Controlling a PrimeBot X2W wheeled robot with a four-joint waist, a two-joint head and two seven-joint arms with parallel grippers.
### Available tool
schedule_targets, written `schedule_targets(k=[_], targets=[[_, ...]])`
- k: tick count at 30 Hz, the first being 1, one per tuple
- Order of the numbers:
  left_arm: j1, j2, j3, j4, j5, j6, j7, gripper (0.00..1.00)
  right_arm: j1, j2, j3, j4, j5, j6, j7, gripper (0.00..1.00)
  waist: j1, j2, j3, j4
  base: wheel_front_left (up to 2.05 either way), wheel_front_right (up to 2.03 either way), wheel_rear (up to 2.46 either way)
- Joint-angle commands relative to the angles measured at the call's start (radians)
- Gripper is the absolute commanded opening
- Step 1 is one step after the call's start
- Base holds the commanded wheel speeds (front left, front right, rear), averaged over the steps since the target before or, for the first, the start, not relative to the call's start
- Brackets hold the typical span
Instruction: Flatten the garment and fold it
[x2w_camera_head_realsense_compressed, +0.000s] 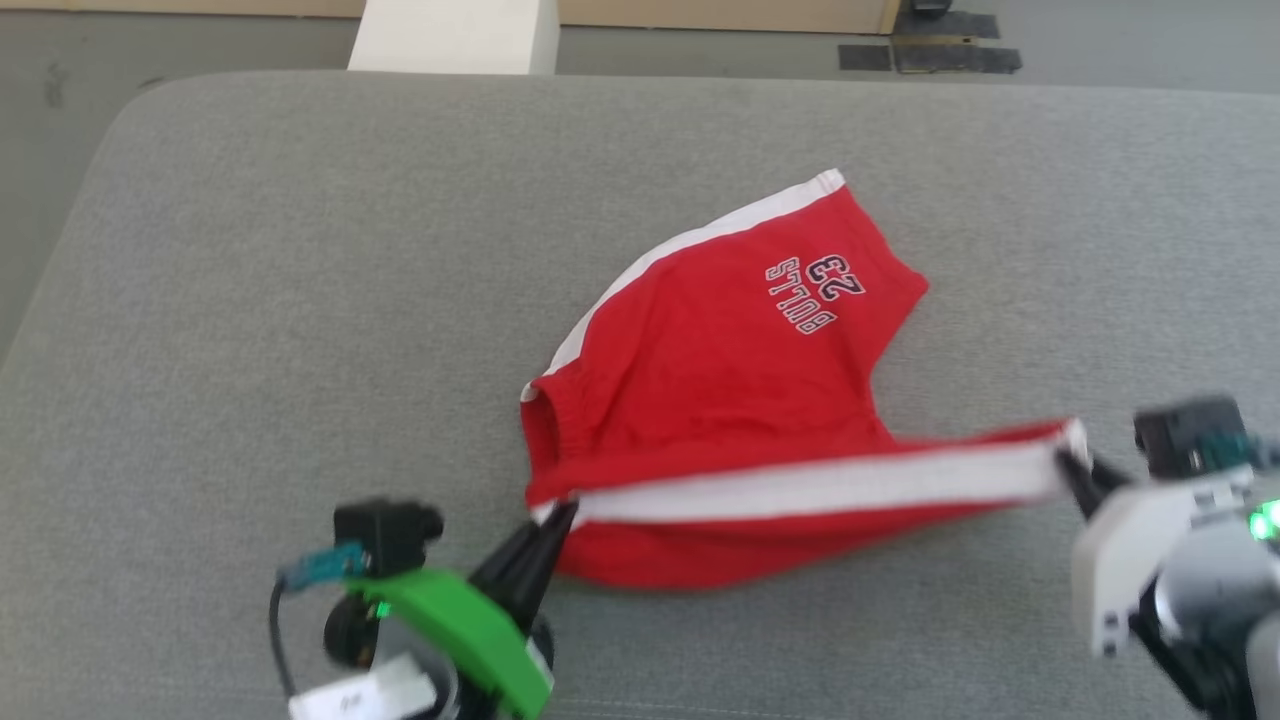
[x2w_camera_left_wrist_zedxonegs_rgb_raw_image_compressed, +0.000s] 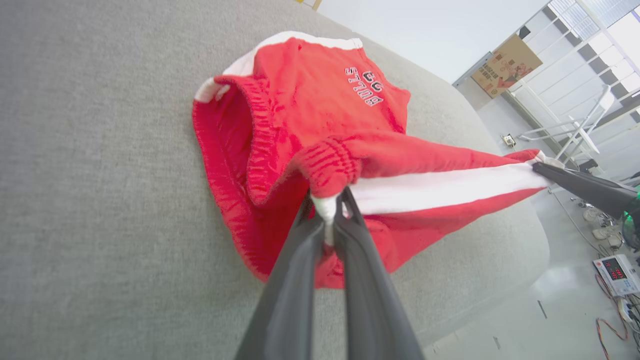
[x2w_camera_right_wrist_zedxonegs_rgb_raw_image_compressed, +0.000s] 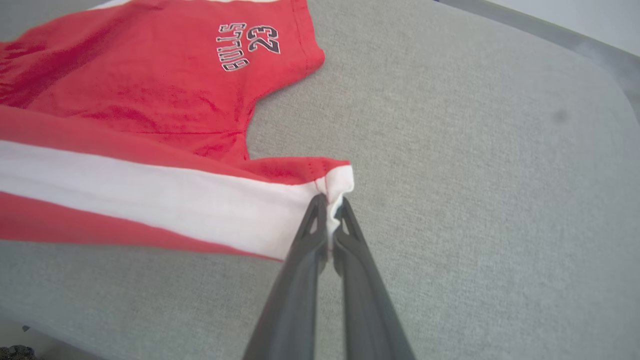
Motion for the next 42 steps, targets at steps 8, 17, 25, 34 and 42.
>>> schedule_targets(k=[8, 17, 25, 34, 42], targets=[[-0.226, -0.088, 0.001, 0.148, 0.093, 0.034, -0.031, 0.00, -0.354, -0.116, 0.165, 0.211, -0.019, -0.002, -0.039, 0.00, 0.0001, 0.0000, 0.097, 0.070, 0.00, 0.00, 0.00], [-0.420, -0.189, 0.026, 0.309, 0.127, 0.070, -0.080, 0.00, -0.776, -0.188, 0.339, 0.523, -0.042, -0.002, -0.077, 0.00, 0.0001, 0.0000, 0.263, 0.143, 0.00, 0.00, 0.00], [-0.484, -0.232, 0.025, 0.373, 0.142, 0.085, -0.106, 0.00, -0.993, -0.191, 0.443, 0.739, -0.040, -0.002, -0.100, 0.00, 0.0001, 0.0000, 0.358, 0.183, 0.00, 0.00, 0.00], [-0.504, -0.253, 0.004, 0.383, 0.148, 0.068, -0.121, 0.00, -1.090, -0.176, 0.480, 0.906, 0.022, -0.002, -0.044, 0.00, 0.0001, 0.0000, 0.400, 0.211, 0.00, 0.00, 0.00], [-0.495, -0.246, -0.016, 0.359, 0.157, 0.028, -0.154, 1.00, -1.081, -0.177, 0.501, 0.933, 0.109, -0.002, -0.020, 1.00, 0.0001, 0.0000, 0.360, 0.194, 0.00, 0.00, 0.00]])
